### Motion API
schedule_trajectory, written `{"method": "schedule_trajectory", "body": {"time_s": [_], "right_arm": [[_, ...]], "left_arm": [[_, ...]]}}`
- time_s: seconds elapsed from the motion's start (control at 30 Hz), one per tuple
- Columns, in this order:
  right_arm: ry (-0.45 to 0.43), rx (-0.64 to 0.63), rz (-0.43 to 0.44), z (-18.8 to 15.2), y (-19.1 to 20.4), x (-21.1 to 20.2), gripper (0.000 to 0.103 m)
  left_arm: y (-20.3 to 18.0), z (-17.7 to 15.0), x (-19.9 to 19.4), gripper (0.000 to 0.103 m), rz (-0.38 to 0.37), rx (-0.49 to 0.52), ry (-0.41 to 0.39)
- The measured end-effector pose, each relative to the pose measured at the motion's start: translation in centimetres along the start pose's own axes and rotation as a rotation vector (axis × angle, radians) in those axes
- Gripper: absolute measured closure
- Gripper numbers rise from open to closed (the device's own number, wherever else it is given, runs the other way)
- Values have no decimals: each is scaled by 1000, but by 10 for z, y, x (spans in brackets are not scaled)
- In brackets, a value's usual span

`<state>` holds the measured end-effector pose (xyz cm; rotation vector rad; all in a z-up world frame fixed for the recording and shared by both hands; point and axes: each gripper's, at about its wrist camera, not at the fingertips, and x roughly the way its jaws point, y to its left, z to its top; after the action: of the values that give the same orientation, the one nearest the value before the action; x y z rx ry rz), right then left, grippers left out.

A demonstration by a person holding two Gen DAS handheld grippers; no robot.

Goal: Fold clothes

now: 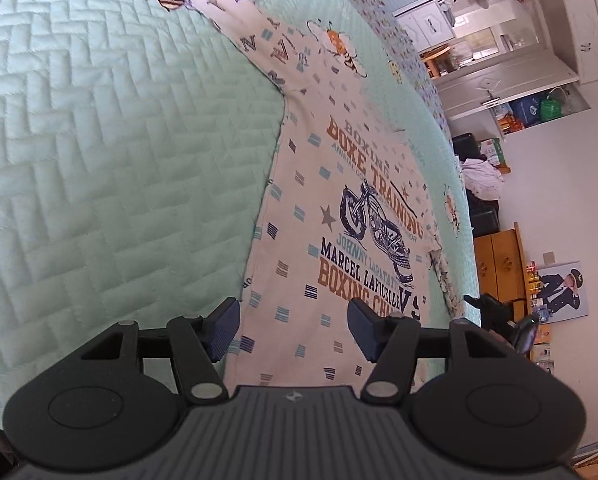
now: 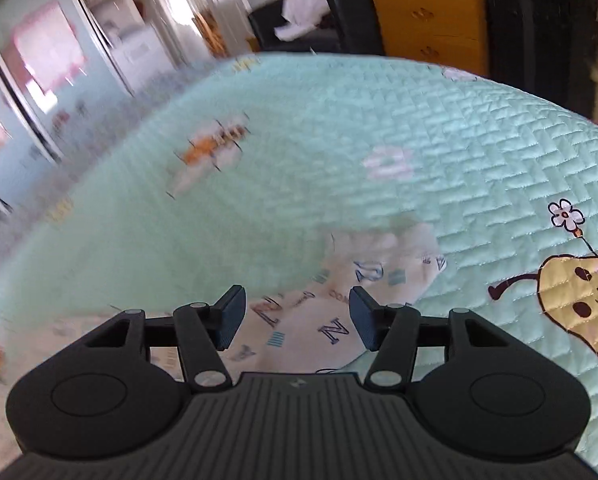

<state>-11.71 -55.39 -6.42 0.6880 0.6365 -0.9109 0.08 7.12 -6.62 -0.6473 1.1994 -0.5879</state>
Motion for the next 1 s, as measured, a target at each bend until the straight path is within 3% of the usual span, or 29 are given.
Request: {"method": "schedule_trajectory", "body": {"time_s": [0.03,0.07,0.13,0.2,0.3,0.43,0.5,0.57,0.6,0.73,0.8,0.87,0.93,1.0], "right_arm": [[10,5,-32,-3,0,9,55],[-6,25,-50,-6,-5,10,75],[-49,101,-31,-13,-23,1,99],[-123,269,85,-27,-64,-23,100],[-189,414,127,-61,-115,-60,99],[-218,378,119,-84,-129,-91,96],[-257,378,134,-79,-123,-102,81],[-270,376,121,-62,-116,-95,38],[-264,378,107,-54,-114,-88,32],[-176,369,99,-32,-121,-43,34],[-138,338,76,-29,-120,-28,49],[-112,298,83,-23,-115,-22,89],[-96,262,107,-13,-109,-18,91],[-169,252,136,13,-107,-26,92]], "left_arm": [[-2,0,2,41,-2,0,0],[-3,0,2,41,-4,0,0],[-2,1,1,41,-4,-1,-6],[3,2,0,40,0,-9,-10],[9,5,5,40,-1,-25,0],[1,7,19,40,-15,-7,39],[-8,7,20,40,-40,14,37],[-15,6,17,40,-61,32,29],[-16,5,15,40,-65,36,23],[-3,4,4,39,-35,-2,-4],[5,4,1,39,-15,-29,-13],[9,5,1,39,-4,-42,-15],[6,8,4,39,7,-35,-12],[-1,11,6,39,17,-9,-12]]}}
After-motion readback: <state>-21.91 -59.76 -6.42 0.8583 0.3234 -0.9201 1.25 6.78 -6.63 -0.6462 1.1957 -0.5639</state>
